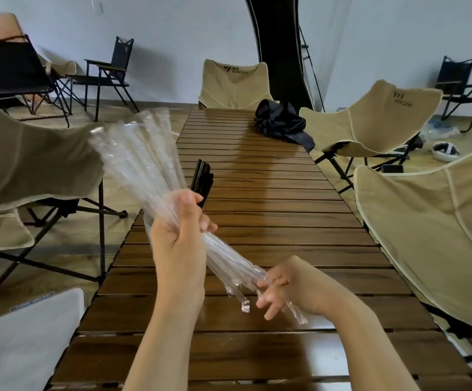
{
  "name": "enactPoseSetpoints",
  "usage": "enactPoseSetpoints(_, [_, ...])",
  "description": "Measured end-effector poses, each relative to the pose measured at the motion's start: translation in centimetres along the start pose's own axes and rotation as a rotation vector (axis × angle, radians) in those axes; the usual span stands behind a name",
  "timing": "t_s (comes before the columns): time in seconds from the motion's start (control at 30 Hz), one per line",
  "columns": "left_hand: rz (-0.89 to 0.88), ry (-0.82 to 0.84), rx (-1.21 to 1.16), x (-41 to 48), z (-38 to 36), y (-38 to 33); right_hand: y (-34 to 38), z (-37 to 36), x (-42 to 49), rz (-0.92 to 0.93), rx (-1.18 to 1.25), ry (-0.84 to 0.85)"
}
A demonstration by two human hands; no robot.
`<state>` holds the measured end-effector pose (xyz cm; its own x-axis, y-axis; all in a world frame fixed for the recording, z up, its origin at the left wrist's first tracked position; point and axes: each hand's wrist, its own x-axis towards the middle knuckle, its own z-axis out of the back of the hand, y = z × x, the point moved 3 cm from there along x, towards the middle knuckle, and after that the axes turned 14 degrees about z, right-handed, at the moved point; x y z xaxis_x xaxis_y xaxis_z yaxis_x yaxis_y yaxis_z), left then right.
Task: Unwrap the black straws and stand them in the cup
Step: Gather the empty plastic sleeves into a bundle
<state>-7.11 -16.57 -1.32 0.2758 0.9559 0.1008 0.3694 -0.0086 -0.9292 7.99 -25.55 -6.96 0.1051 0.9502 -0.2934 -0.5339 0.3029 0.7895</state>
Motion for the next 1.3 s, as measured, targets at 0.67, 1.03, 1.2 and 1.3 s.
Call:
enactPoseSetpoints(0.67, [-0.163,-0.258,-0.037,-0.3,2.1,-1.3,-4.1,4.8,-1.8,-0.086,0.469,-0.800])
enactPoseSetpoints(1.03, [-0.106,0.048,0.151,-0.5,-0.7,-0.2,1.3,3.4,-1.2,0.607,0.444,-0.469])
enactPoseSetpoints(1.2, [-0.067,0.060,0.178,-0.3,-0.9,0.1,2.8,3.1,-1.5,0.739,0.518,-0.330])
enactPoseSetpoints(1.3, [-0.038,0.119,0.165,-0.4,-1.1,0.4,3.3,2.6,-1.6,0.717,0.432,-0.257])
